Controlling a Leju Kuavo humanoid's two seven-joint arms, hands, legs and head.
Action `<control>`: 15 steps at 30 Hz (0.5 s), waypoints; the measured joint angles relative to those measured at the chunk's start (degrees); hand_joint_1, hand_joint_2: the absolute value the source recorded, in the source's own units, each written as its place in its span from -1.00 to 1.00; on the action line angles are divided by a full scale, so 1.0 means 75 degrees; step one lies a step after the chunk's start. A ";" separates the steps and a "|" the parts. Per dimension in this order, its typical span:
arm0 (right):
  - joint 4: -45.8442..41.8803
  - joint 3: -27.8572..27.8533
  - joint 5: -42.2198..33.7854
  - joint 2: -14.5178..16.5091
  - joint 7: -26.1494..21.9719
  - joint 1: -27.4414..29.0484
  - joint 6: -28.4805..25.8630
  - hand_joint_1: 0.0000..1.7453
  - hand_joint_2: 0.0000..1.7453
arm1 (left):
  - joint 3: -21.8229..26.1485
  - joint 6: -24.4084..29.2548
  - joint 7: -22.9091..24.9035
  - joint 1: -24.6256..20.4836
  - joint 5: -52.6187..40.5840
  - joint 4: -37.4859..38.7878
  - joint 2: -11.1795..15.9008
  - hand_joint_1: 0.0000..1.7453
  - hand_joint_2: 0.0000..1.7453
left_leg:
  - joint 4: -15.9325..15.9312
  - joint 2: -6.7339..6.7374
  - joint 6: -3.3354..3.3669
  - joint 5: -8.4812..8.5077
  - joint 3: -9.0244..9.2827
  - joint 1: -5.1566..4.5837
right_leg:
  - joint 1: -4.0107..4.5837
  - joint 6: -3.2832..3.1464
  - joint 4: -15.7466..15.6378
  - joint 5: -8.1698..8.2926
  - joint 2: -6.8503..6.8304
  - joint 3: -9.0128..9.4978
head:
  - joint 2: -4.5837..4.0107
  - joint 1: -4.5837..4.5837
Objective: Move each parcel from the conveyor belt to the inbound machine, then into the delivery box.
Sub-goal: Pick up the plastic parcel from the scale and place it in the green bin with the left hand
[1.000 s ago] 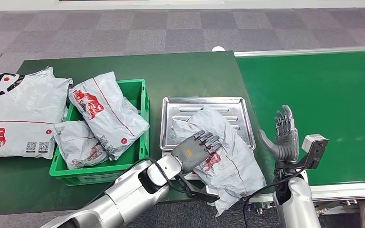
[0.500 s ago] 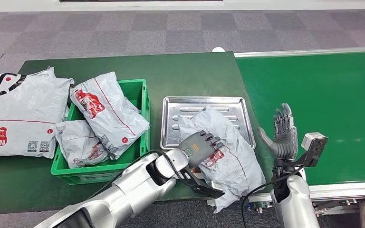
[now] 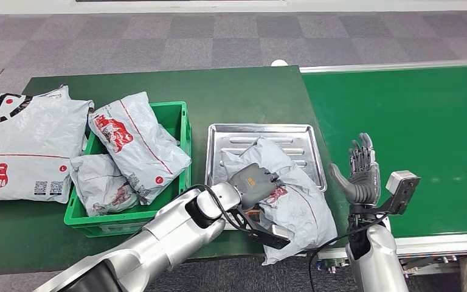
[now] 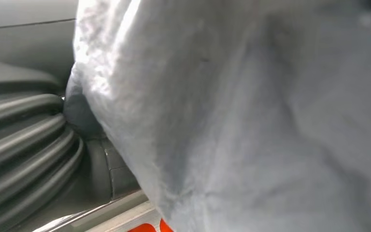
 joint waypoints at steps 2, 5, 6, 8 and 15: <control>0.0000 -0.0001 -0.0007 0.0000 0.0001 0.0006 0.0016 -1.00 1.00 | 0.0090 0.0007 -0.0187 0.0005 0.0250 -0.0016 0.0003 1.00 1.00 | 0.0000 -0.0001 0.0000 0.0000 -0.0001 0.0000 | 0.0000 0.0000 0.0000 0.0000 0.0000 -0.0001 | 0.0000 0.0000; -0.0002 -0.0002 -0.0024 0.0000 0.0005 0.0029 0.0046 -1.00 1.00 | 0.0302 -0.0057 -0.0493 0.0024 0.0674 -0.0101 0.0024 1.00 1.00 | 0.0000 -0.0002 0.0000 0.0000 -0.0003 0.0000 | 0.0000 0.0000 0.0000 0.0000 -0.0002 -0.0002 | 0.0001 0.0000; -0.0003 -0.0002 -0.0034 0.0000 0.0008 0.0039 0.0050 -1.00 1.00 | 0.0367 -0.0100 -0.0573 0.0036 0.0807 -0.0149 0.0038 1.00 1.00 | 0.0000 -0.0002 0.0000 0.0000 -0.0004 0.0000 | 0.0000 0.0000 0.0000 0.0000 -0.0002 -0.0002 | 0.0001 0.0000; -0.0007 -0.0002 -0.0064 0.0000 0.0019 0.0069 0.0053 -1.00 1.00 | 0.0527 -0.0194 -0.0709 0.0078 0.1147 -0.0321 0.0087 1.00 1.00 | 0.0000 -0.0002 0.0000 0.0000 -0.0005 0.0000 | 0.0000 0.0000 0.0000 0.0000 -0.0001 -0.0005 | 0.0000 0.0000; -0.0316 -0.0041 -0.0103 0.0019 0.0171 0.0375 0.0042 -1.00 1.00 | 0.1359 -0.0334 -0.0509 0.0118 0.1832 -0.1718 0.0474 1.00 1.00 | 0.0000 0.0000 0.0000 0.0000 -0.0017 0.0000 | 0.0000 -0.0001 0.0002 0.0000 0.0001 -0.0019 | 0.0000 -0.0001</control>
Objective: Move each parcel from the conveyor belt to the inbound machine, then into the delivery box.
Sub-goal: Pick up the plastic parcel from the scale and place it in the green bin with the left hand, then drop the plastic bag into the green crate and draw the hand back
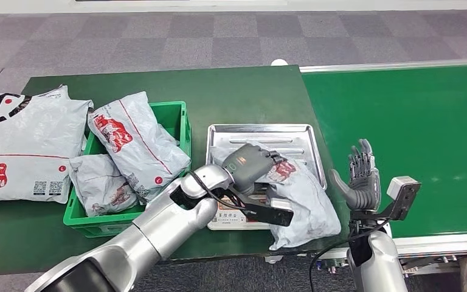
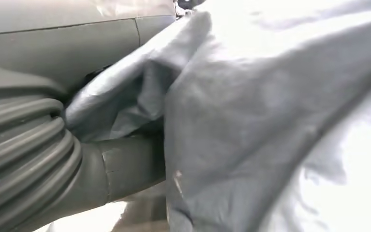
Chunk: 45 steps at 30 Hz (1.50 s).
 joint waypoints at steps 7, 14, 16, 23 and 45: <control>-0.0237 -0.0074 0.0007 0.0031 0.0042 0.0175 -0.0019 -1.00 1.00 | 0.0501 0.0129 0.0216 -0.0124 -0.0084 -0.0866 0.0263 1.00 1.00 | 0.0000 0.0000 0.0000 0.0000 -0.0001 0.0000 | -0.0001 0.0000 0.0000 0.0000 0.0000 0.0000 | 0.0001 -0.0001; -0.0290 -0.0089 0.0015 0.0052 0.0063 0.0193 -0.0023 -1.00 1.00 | 0.0561 0.0280 0.0323 -0.0124 -0.0229 -0.1093 0.0363 1.00 1.00 | 0.0001 0.0000 0.0000 0.0000 -0.0002 -0.0001 | -0.0001 0.0000 -0.0001 0.0000 0.0000 -0.0001 | -0.0001 -0.0002; -0.0291 -0.0093 0.0028 0.0055 0.0077 0.0192 -0.0031 -1.00 1.00 | 0.0590 0.0531 0.0447 -0.0138 -0.0405 -0.1109 0.0385 1.00 1.00 | 0.0001 0.0000 0.0000 0.0000 -0.0002 -0.0001 | -0.0001 0.0000 0.0000 0.0000 0.0000 -0.0001 | -0.0002 -0.0001; -0.0291 -0.0130 0.0001 0.0056 0.0126 0.0189 -0.0043 -1.00 1.00 | 0.0882 0.1336 0.0780 -0.0279 -0.1042 -0.1157 0.0542 1.00 1.00 | 0.0000 0.0001 -0.0001 0.0001 -0.0001 0.0001 | 0.0001 -0.0001 0.0001 0.0000 0.0000 -0.0001 | -0.0001 -0.0002; -0.0521 -0.0418 0.0106 0.0090 0.0224 0.0247 -0.0162 -1.00 1.00 | 0.3568 0.3706 0.2690 0.0164 -0.3435 -0.0711 0.1845 1.00 1.00 | 0.0000 0.0028 -0.0012 0.0004 -0.0009 0.0006 | 0.0005 -0.0006 0.0006 -0.0001 0.0029 -0.0019 | 0.0000 -0.0001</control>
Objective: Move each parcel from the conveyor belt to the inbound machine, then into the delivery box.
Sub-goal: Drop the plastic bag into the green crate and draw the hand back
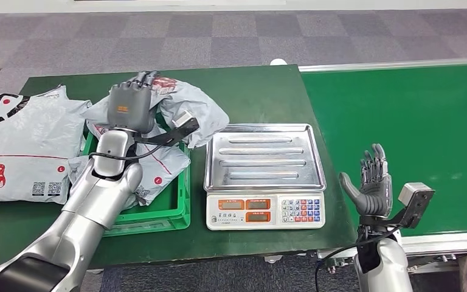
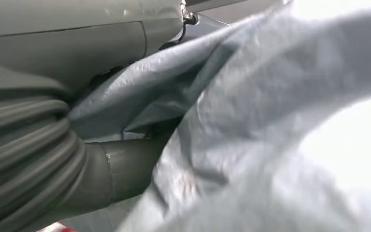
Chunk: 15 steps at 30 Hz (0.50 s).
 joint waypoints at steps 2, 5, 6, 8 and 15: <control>0.0145 0.0000 -0.0002 -0.0023 -0.0030 -0.0160 -0.0007 -1.00 1.00 | 0.0265 0.0071 0.0171 0.0132 -0.0237 -0.0065 0.0078 1.00 1.00 | 0.0000 -0.0002 0.0000 0.0001 0.0000 0.0001 | 0.0001 0.0000 0.0000 0.0000 -0.0003 0.0000 | -0.0001 -0.0001; 0.0362 0.0000 -0.0031 -0.0061 -0.0082 -0.0330 -0.0009 -1.00 1.00 | 0.0620 0.0100 0.0377 0.0333 -0.0503 -0.0149 0.0205 1.00 1.00 | 0.0000 -0.0005 -0.0002 0.0002 0.0000 0.0004 | 0.0004 -0.0001 0.0003 0.0000 -0.0006 0.0001 | -0.0002 -0.0001; 0.0431 0.0000 -0.0050 -0.0075 -0.0104 -0.0369 -0.0009 -1.00 1.00 | 0.0726 0.0093 0.0449 0.0400 -0.0586 -0.0164 0.0245 1.00 1.00 | 0.0000 -0.0005 -0.0002 0.0002 0.0000 0.0004 | 0.0004 -0.0001 0.0004 0.0000 -0.0006 0.0001 | -0.0001 -0.0001; 0.0562 0.0000 -0.0093 -0.0104 -0.0146 -0.0429 -0.0008 -1.00 1.00 | 0.0914 0.0070 0.0586 0.0530 -0.0758 -0.0177 0.0320 1.00 1.00 | -0.0001 -0.0006 -0.0002 0.0002 0.0000 0.0005 | 0.0005 -0.0001 0.0004 0.0000 -0.0006 0.0000 | -0.0001 -0.0001; 0.0806 0.0000 -0.0125 -0.0140 -0.0174 -0.0538 -0.0005 -1.00 1.00 | 0.1163 0.0052 0.0702 0.0751 -0.0933 -0.0178 0.0460 1.00 1.00 | 0.0000 -0.0009 -0.0002 0.0002 -0.0004 0.0004 | 0.0004 -0.0001 0.0002 -0.0001 -0.0009 0.0001 | -0.0001 -0.0001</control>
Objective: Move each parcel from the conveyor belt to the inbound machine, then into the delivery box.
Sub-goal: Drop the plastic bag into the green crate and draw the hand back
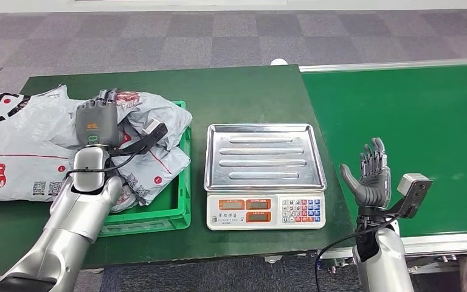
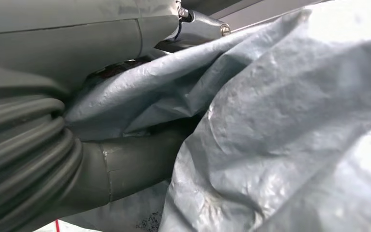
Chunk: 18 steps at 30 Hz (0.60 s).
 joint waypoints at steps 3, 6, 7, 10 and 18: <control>0.0051 0.0000 0.0000 -0.0002 0.0000 -0.0014 0.0000 -1.00 1.00 | 0.0039 0.0000 0.0001 0.0019 -0.0015 0.0000 0.0016 1.00 1.00 | 0.0000 0.0000 0.0000 0.0000 0.0001 0.0000 | 0.0000 0.0000 0.0000 0.0001 0.0000 0.0000 | 0.0001 0.0000; 0.0090 0.0000 0.0000 -0.0004 0.0000 -0.0016 0.0000 -1.00 1.00 | 0.0090 -0.0002 0.0001 0.0030 -0.0022 0.0000 0.0025 1.00 1.00 | 0.0000 0.0001 0.0000 0.0000 0.0002 0.0000 | 0.0001 -0.0001 0.0000 0.0001 0.0000 0.0000 | 0.0000 0.0000; 0.0100 0.0000 0.0000 -0.0004 0.0000 -0.0017 0.0000 -1.00 1.00 | 0.0104 -0.0002 0.0002 0.0032 -0.0023 0.0000 0.0027 1.00 1.00 | 0.0000 0.0001 0.0000 0.0001 0.0002 0.0001 | 0.0001 -0.0001 0.0001 0.0001 0.0000 0.0000 | 0.0000 0.0000; 0.0130 0.0000 0.0000 -0.0006 -0.0001 -0.0029 0.0000 -1.00 1.00 | 0.0119 -0.0033 0.0037 0.0034 -0.0061 0.0001 0.0030 1.00 1.00 | 0.0000 0.0001 -0.0001 0.0001 0.0002 0.0002 | 0.0003 -0.0001 0.0001 0.0001 0.0000 0.0000 | 0.0000 0.0000; 0.0302 0.0012 -0.0006 -0.0008 -0.0058 -0.0177 -0.0077 -1.00 1.00 | 0.0141 -0.0160 0.0940 0.0029 -0.0369 0.0173 0.0118 -1.00 1.00 | 0.0000 0.0005 -0.0001 0.0000 0.0004 0.0002 | 0.0004 -0.0001 0.0002 0.0001 0.0006 -0.0001 | 0.0001 0.0002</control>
